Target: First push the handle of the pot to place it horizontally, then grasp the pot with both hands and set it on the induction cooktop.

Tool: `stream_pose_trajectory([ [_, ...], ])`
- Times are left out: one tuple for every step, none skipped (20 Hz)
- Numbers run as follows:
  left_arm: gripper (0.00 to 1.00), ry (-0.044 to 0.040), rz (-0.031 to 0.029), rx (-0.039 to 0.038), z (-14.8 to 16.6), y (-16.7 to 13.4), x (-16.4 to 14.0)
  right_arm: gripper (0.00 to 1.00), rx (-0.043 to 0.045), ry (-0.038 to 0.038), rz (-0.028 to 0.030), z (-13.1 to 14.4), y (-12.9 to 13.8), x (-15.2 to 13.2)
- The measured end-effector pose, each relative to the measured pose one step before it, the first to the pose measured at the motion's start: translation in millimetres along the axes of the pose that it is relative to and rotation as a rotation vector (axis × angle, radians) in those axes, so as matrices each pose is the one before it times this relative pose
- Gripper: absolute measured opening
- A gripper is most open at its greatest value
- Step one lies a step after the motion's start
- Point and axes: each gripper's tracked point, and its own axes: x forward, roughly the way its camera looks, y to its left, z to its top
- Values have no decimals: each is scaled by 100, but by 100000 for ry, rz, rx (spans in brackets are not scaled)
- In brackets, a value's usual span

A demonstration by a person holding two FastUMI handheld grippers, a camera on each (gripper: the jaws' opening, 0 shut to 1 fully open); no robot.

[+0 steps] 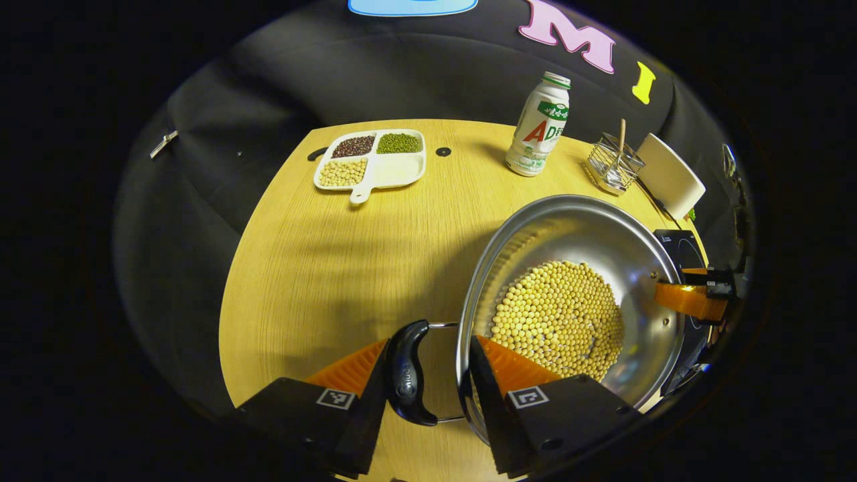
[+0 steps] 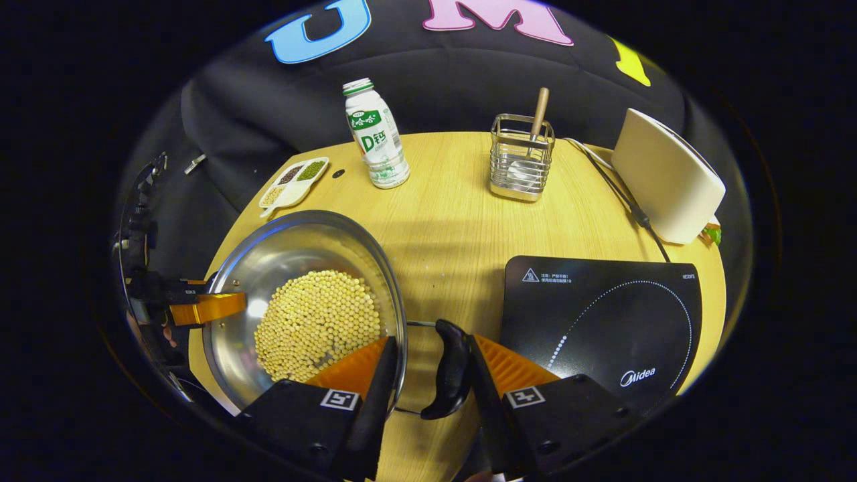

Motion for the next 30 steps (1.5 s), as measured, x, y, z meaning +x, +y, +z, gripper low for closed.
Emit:
stream_pose_trajectory([
  [67, -95, 237, -361, -107, 6, -81, 64, -327, 235, 502, -57, 63, 40],
  [67, 79, 267, -315, 27, -15, -45, 58, 704, 477, 56, 4, -15, -15],
  [65, 354, 393, -71, -154, -15, -75, 60, 1696, -130, -748, 234, -163, 133],
  [64, -382, 218, -208, 96, -88, -48, 56, 923, 1352, -1145, -122, 89, -165],
  [63, -153, 248, 9, -9, 50, -66, 55, -757, 196, -430, 75, 62, 148],
  [62, 484, 379, -287, -97, 0, -151, 51, -1433, 784, -269, -198, 139, -208],
  [60, 284, -126, -721, -145, -45, -51, 51, -710, 1068, 29, -281, -50, -254],
  [60, 42, -380, -1066, -119, -243, -409, 51, 415, 154, 258, -173, 0, -581],
  [59, -546, -698, -377, -140, -140, -619, 51, 1217, -892, 46, 221, -71, -627],
  [59, -615, -25, -152, 32, -168, -703, 51, 361, -773, 265, 292, 40, -675],
  [59, -635, 112, 281, 114, -283, -754, 51, -222, -612, 52, 183, -76, -725],
  [58, -798, 147, 411, 219, -354, -719, 51, -673, -260, 76, -20, -217, -906],
  [59, -337, 164, 419, -11, -405, -812, 47, -23, -216, 448, 94, -290, -694],
  [59, -14, -54, -230, 75, -501, -714, 51, 362, -274, 407, 68, -364, -811],
  [56, 241, -4, -248, -5, -745, -667, 51, 463, -123, 318, 110, -453, -713],
  [59, 413, -96, -278, 76, -768, -572, 51, 398, -163, -7, -3, -600, -788],
  [59, 203, 73, -21, 29, -851, -542, 51, -72, -483, -10, 88, -638, -760],
  [59, 15, -66, 406, 239, -1002, -518, 51, -85, -186, -87, 31, -795, -873],
  [59, -103, 96, 681, 165, -846, -646, 51, 854, -92, 76, 10, -769, -791],
  [59, 74, -161, 779, 290, -1050, -506, 51, 1334, -287, -83, 19, -900, -736],
  [59, -213, -96, 793, 225, -986, -536, 51, 1075, -46, -73, 23, -929, -694],
  [59, -192, -305, 761, 360, -1269, -247, 51, 991, -365, -342, -24, -1045, -724],
  [59, -74, -297, 706, 244, -1237, -198, 51, 606, -142, -425, -16, -1115, -556],
  [59, -90, -208, 649, 245, -1230, -149, 51, 427, -406, -313, -2, -1150, -534],
  [59, -328, -404, 444, 179, -1305, -80, 51, 355, -64, -323, -8, -1201, -589],
  [59, 128, -441, 645, 141, -1351, 0, 51, 574, 353, -147, -15, -1185, -423],
  [59, 32, -535, 483, 110, -1330, 72, 51, 724, 507, -231, -49, -1286, -344],
  [59, 347, -413, 718, 137, -1400, 133, 51, 669, 515, -325, 12, -1309, -398],
  [59, 272, -391, 530, 115, -1344, 209, 51, 355, 687, -484, -17, -1307, -249],
  [59, 386, -489, 495, 198, -1349, 299, 47, 327, 489, -491, -49, -1388, -256],
])
